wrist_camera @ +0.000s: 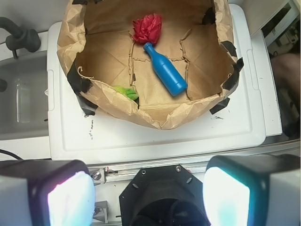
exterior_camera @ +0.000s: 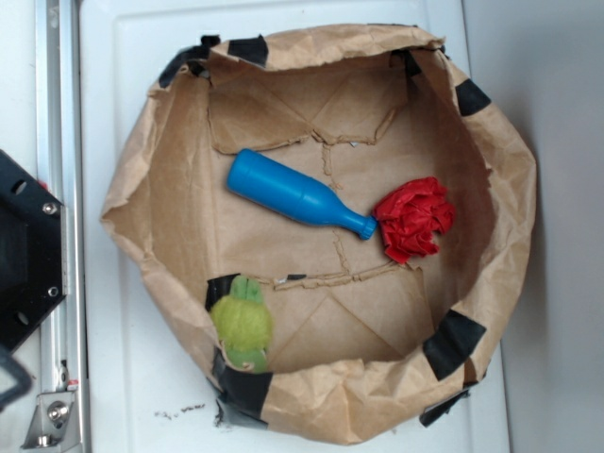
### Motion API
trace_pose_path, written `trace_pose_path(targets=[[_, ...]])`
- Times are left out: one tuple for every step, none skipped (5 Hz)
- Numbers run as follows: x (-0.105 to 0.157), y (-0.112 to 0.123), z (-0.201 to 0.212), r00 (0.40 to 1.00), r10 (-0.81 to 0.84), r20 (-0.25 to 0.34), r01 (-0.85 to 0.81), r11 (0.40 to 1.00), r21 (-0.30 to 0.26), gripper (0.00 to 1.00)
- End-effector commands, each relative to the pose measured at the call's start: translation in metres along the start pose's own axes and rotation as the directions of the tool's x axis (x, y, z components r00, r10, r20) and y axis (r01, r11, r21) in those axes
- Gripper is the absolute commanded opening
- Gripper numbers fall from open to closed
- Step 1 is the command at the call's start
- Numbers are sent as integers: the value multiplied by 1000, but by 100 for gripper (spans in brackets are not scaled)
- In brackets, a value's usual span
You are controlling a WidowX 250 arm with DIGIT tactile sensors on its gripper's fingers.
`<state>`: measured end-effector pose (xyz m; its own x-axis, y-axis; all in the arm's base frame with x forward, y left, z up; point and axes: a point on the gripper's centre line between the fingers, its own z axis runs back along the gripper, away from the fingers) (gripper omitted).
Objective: Grab the blue bottle.
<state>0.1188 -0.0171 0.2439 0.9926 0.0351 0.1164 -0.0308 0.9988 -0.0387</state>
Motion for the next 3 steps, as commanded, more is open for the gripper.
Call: trace_pose_path(targets=[[0, 0, 0, 1000, 0, 0, 0, 1000, 0, 100], [44, 4, 4, 995, -102, -21, 102, 995, 5, 100], [70, 3, -3, 982, -180, -66, 180, 984, 0, 100]])
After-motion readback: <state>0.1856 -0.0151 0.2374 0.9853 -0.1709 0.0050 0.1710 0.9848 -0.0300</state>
